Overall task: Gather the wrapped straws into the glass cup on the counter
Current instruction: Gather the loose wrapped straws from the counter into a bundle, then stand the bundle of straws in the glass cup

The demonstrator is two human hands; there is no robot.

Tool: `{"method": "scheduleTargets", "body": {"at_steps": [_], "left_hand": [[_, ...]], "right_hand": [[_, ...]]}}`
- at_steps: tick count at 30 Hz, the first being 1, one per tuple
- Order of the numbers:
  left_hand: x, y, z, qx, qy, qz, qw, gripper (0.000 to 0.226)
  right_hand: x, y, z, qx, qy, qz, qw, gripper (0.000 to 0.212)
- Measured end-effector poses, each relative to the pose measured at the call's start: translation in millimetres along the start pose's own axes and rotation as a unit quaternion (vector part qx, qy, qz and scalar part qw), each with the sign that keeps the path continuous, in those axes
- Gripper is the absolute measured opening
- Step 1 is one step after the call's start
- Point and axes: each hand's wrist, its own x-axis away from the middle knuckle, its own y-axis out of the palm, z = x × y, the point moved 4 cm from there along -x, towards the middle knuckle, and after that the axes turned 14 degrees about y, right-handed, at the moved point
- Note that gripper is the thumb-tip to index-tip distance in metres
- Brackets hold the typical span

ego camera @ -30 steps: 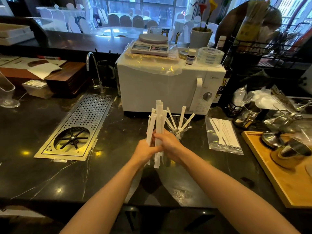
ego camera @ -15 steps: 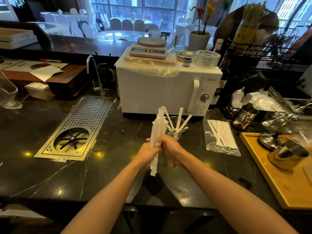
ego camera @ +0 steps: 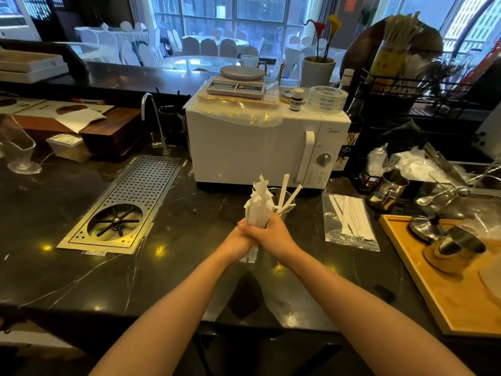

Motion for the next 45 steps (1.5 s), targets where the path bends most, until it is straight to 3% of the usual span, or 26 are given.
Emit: {"method": "scheduleTargets", "body": {"at_steps": [9, 14, 16, 24, 37, 45], "left_hand": [[9.7, 7.8, -17.0, -0.045, -0.016, -0.042, 0.998, 0.035], [14.0, 10.9, -20.3, -0.051, -0.035, -0.05, 0.997, 0.046], [15.2, 12.8, -22.7, -0.051, -0.041, -0.051, 0.997, 0.045], [15.9, 18.1, -15.9, -0.057, -0.019, -0.023, 0.998, 0.045], [-10.3, 4.0, 40.3, -0.107, 0.006, -0.012, 0.994, 0.033], [-54.1, -13.2, 90.5, -0.08, 0.073, -0.006, 0.994, 0.035]], "right_hand": [[-4.4, -4.9, 25.7, 0.013, 0.015, -0.013, 1.0, 0.028], [-4.3, -2.6, 36.6, 0.001, 0.046, -0.025, 0.999, 0.063], [-3.4, -0.6, 40.3, -0.006, 0.05, -0.037, 0.998, 0.067], [0.7, -0.5, 36.3, 0.017, 0.025, -0.037, 0.999, 0.029], [2.3, -28.4, -38.7, -0.026, -0.031, -0.013, 0.999, 0.031], [-16.2, -52.3, -106.3, -0.039, -0.11, -0.009, 0.993, 0.013]]}}
